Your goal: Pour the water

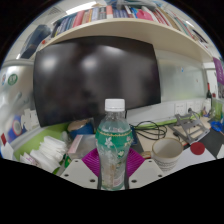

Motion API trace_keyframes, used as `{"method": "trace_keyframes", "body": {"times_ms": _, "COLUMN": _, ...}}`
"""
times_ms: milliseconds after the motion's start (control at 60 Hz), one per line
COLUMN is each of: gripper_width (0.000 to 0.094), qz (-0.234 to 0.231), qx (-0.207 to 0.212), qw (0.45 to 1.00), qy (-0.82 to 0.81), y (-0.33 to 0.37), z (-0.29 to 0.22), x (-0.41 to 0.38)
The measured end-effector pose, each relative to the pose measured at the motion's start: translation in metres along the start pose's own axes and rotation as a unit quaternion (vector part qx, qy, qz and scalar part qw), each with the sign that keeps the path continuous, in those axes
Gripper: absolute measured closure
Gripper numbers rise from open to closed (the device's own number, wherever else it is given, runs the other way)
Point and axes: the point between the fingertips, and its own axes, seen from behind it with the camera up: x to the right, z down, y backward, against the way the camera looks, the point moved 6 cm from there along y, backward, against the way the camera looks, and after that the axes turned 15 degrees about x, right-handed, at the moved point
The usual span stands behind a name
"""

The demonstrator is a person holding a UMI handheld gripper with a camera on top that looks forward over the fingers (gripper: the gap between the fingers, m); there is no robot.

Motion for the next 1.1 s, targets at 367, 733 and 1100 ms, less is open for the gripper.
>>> {"method": "trace_keyframes", "body": {"times_ms": 367, "gripper_width": 0.0632, "qz": 0.059, "qx": -0.066, "qw": 0.774, "qy": -0.627, "y": -0.020, "z": -0.070, "x": 0.017}}
{"method": "trace_keyframes", "body": {"times_ms": 733, "gripper_width": 0.0635, "qz": 0.055, "qx": -0.052, "qw": 0.522, "qy": -0.850, "y": -0.022, "z": -0.088, "x": 0.040}}
{"method": "trace_keyframes", "body": {"times_ms": 1100, "gripper_width": 0.0635, "qz": 0.049, "qx": -0.069, "qw": 0.507, "qy": -0.858, "y": -0.018, "z": -0.086, "x": 0.049}}
